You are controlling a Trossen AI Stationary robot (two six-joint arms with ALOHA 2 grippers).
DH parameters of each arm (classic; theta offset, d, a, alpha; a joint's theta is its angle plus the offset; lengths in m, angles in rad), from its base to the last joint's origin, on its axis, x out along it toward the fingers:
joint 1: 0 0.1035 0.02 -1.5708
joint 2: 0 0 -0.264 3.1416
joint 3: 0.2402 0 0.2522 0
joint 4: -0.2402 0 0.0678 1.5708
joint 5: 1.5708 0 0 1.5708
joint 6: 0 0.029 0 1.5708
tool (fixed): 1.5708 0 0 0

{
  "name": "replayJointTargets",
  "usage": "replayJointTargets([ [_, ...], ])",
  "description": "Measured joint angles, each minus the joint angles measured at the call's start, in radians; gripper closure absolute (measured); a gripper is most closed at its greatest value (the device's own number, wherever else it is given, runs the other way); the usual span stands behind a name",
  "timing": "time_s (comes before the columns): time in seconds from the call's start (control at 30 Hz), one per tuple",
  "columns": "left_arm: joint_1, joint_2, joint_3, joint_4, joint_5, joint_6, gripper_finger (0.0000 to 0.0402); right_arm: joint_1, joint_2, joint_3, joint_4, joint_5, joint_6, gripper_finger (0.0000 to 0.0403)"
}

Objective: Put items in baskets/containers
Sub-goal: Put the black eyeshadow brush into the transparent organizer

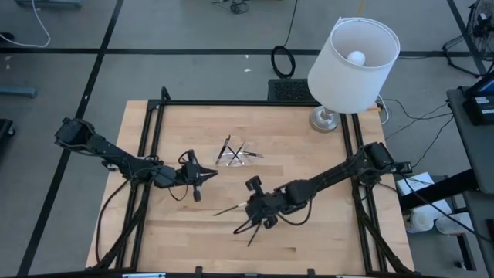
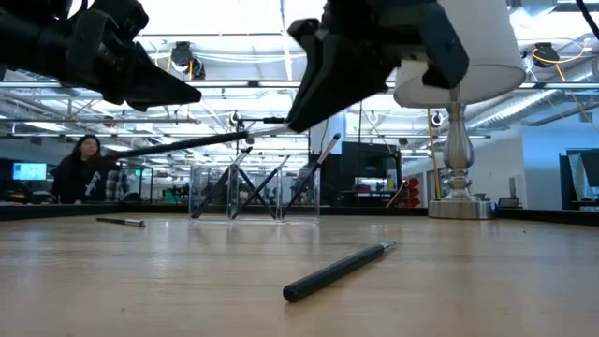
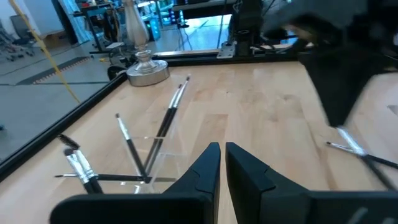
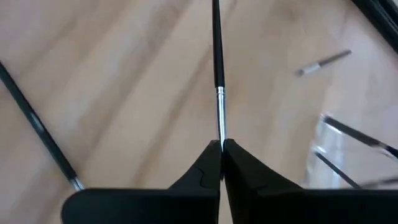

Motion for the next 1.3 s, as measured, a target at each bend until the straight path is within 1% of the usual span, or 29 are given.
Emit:
replayJointTargets([
  [0.07,0.0,0.0,0.0,0.001,0.012,-0.002,0.0366,0.004,0.001,0.057,-0.117,0.056,-0.003,0.0403],
  [0.17,0.0,0.0,0.0,0.002,0.014,-0.003,0.0366,0.009,-0.007,0.122,-0.215,0.121,-0.023,0.0403],
  [0.23,0.0,0.0,0.0,0.001,0.014,-0.004,0.0366,0.016,-0.034,0.143,-0.283,0.162,-0.039,0.0403],
  [0.3,0.0,0.0,0.0,0.002,0.014,-0.005,0.0366,0.015,-0.064,0.162,-0.311,0.199,-0.055,0.0403],
  [0.43,0.0,0.0,0.0,0.001,0.014,-0.007,0.0366,0.0,-0.152,0.163,-0.386,0.281,-0.081,0.0403],
  [0.63,0.001,0.0,0.0,0.006,0.014,-0.011,0.0366,-0.088,-0.285,0.163,-0.47,0.28,-0.103,0.0403],
  [0.83,0.001,0.0,0.0,0.011,0.013,-0.01,0.0366,-0.217,-0.363,0.163,-0.582,0.279,-0.158,0.0403],
  [1.07,0.001,0.0,0.0,0.01,0.01,-0.01,0.0366,-0.336,-0.365,0.163,-0.741,0.277,-0.2,0.0403],
  [1.2,0.001,0.0,0.0,0.01,0.01,-0.01,0.0366,-0.359,-0.357,0.163,-0.745,0.28,-0.269,0.0403],
  [1.23,0.001,0.0,0.0,0.01,0.01,-0.01,0.0366,-0.36,-0.356,0.163,-0.743,0.288,-0.289,0.0403],
  [1.3,0.001,0.0,0.0,0.008,0.004,-0.01,0.0366,-0.356,-0.359,0.163,-0.745,0.353,-0.323,0.0403],
])
